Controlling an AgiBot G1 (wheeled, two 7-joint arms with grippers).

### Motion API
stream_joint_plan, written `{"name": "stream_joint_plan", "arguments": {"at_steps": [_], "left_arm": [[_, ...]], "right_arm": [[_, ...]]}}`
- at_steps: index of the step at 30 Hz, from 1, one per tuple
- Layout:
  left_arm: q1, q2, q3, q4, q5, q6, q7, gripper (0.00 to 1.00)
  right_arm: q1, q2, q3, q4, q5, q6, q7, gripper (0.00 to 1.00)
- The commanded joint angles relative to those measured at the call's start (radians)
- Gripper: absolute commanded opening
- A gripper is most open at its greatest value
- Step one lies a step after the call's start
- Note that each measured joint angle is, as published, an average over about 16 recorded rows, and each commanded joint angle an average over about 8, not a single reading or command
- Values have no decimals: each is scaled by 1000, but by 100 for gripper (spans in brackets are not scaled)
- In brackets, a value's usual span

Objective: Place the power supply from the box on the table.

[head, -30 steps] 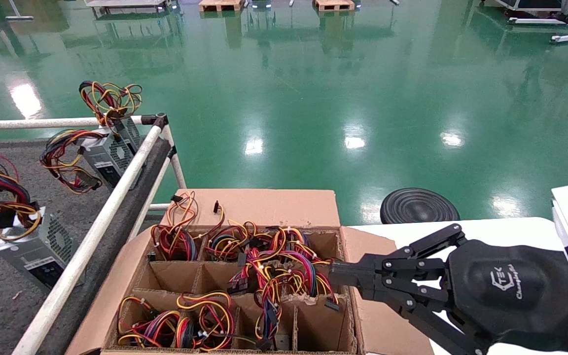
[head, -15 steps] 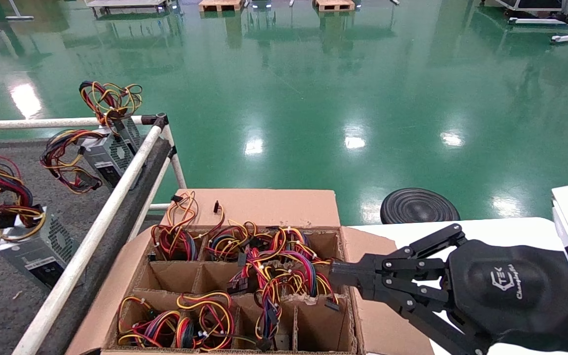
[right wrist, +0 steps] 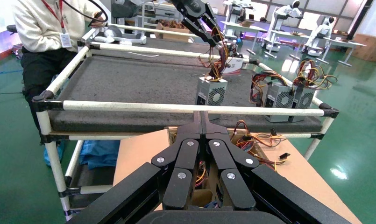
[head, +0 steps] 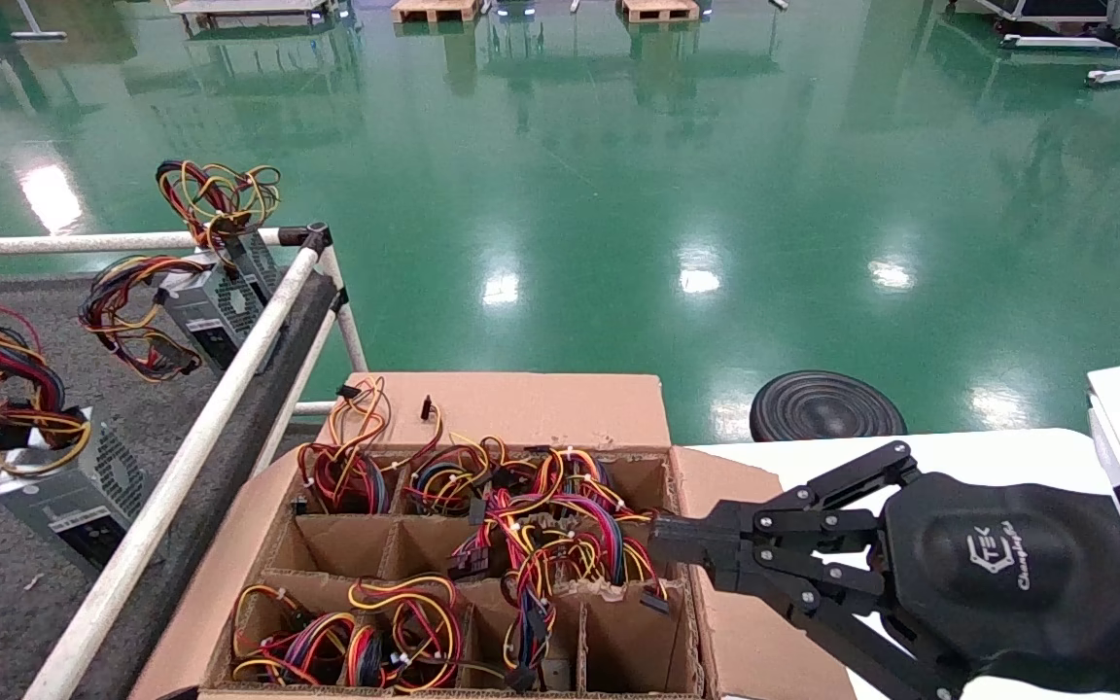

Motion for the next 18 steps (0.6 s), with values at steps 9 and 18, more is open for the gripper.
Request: {"name": "stream_joint_plan", "arguments": {"at_steps": [9,18], "left_arm": [[1,-1,1,-2,-4,0,0,100],[2,-1,1,-2,-5,0,0,100]], "right_arm": [[0,0,0,0,0,0,0,3],[0,0,0,0,0,0,0,100]]}}
